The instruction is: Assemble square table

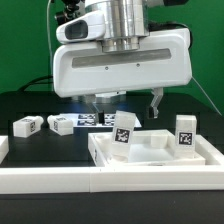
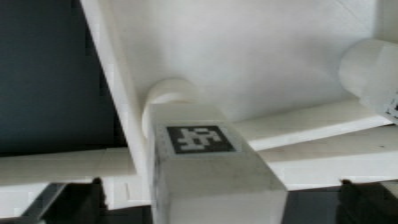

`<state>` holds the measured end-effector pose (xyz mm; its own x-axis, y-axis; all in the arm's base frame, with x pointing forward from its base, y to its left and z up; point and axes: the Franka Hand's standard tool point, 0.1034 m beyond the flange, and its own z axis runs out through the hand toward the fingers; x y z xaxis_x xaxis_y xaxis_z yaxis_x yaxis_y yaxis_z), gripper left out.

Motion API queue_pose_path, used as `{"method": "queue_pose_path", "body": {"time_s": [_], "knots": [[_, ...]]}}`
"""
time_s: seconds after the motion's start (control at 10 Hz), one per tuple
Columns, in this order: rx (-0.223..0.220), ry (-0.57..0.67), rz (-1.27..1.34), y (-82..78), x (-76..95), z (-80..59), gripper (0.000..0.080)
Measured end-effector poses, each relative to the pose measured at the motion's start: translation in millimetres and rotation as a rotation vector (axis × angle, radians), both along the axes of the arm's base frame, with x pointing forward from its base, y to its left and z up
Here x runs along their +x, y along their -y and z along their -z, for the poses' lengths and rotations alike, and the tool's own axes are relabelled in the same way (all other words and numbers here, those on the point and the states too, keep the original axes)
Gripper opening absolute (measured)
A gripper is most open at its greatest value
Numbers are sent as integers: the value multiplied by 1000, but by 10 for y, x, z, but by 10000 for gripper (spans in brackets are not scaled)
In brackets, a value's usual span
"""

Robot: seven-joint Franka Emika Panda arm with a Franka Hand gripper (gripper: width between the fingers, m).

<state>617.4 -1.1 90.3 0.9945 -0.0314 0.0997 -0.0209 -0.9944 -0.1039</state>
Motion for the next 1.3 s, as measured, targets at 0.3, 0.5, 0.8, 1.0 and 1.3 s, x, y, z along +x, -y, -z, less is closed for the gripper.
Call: {"method": "queue_pose_path", "body": {"time_s": [0.3, 0.5, 0.8, 1.0, 1.3], "knots": [[-35, 5, -67, 162, 61, -31, 649], [-39, 9, -75, 172, 78, -41, 649], [-40, 8, -72, 204, 68, -27, 618], [-41, 8, -71, 207, 61, -5, 439], [-39, 7, -66, 211, 60, -2, 294]]}}
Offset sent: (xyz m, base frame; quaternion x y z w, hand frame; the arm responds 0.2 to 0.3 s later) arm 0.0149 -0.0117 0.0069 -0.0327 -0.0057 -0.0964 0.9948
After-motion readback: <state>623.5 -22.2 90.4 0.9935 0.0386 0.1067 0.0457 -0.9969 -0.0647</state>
